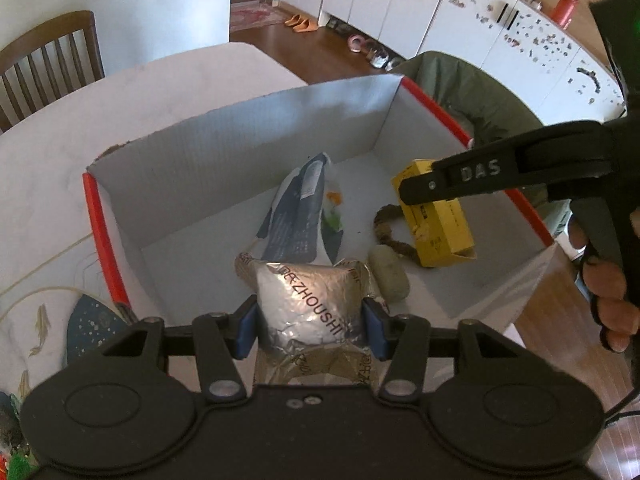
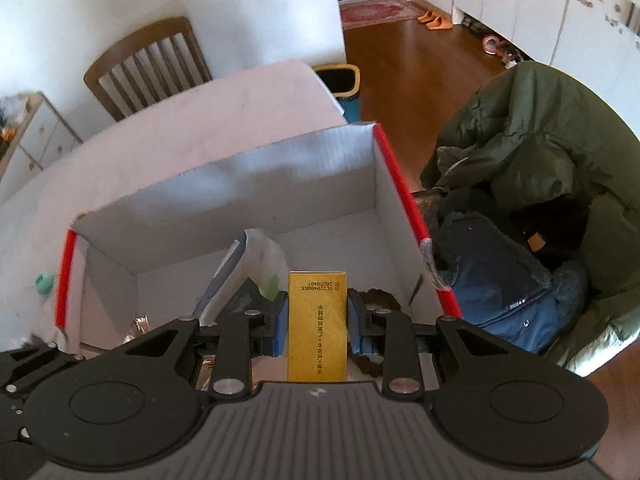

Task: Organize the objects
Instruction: 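Carry the foil bag and yellow box with both grippers over the red box, then open the right gripper to drop the yellow box while the left gripper releases the foil bag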

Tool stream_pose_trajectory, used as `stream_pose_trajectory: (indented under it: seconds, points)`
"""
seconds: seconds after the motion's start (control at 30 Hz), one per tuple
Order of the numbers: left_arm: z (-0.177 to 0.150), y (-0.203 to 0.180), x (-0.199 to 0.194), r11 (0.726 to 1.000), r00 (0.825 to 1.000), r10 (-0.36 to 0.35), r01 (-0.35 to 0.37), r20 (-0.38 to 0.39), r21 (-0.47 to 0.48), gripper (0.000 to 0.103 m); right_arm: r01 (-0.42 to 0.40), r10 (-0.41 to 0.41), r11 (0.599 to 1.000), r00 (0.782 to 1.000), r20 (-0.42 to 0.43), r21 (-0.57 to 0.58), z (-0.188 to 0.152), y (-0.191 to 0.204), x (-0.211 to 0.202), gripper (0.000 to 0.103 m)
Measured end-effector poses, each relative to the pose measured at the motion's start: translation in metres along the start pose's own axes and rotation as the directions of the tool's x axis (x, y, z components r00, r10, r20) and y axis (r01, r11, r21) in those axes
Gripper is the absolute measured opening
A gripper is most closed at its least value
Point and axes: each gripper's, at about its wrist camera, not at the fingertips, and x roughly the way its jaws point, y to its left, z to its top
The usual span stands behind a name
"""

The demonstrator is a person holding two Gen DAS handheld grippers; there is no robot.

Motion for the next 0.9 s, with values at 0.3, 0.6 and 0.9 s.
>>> stream_pose_trajectory:
  seconds: [0.3,0.6,0.9]
  points:
    - [0.004,0.001,0.016,1.0,0.999,0.006,-0.007,-0.045,-0.015,0.052,0.003,-0.004,0.999,1.0,-0.028,-0.035,0.007,0.007,0.028,0.028]
    - [0.003,0.004,0.026,1.0,0.996,-0.001,-0.001,-0.091,-0.02,0.052,0.02,-0.023,0.998,0.998,-0.061,-0.054,0.007,0.009,0.046,0.028]
    - [0.005,0.003,0.026,1.0,0.994,0.009,-0.011,-0.109,-0.023,0.057,0.027,-0.032,0.997,0.997,-0.066,-0.07,0.002,0.009,0.044,0.029]
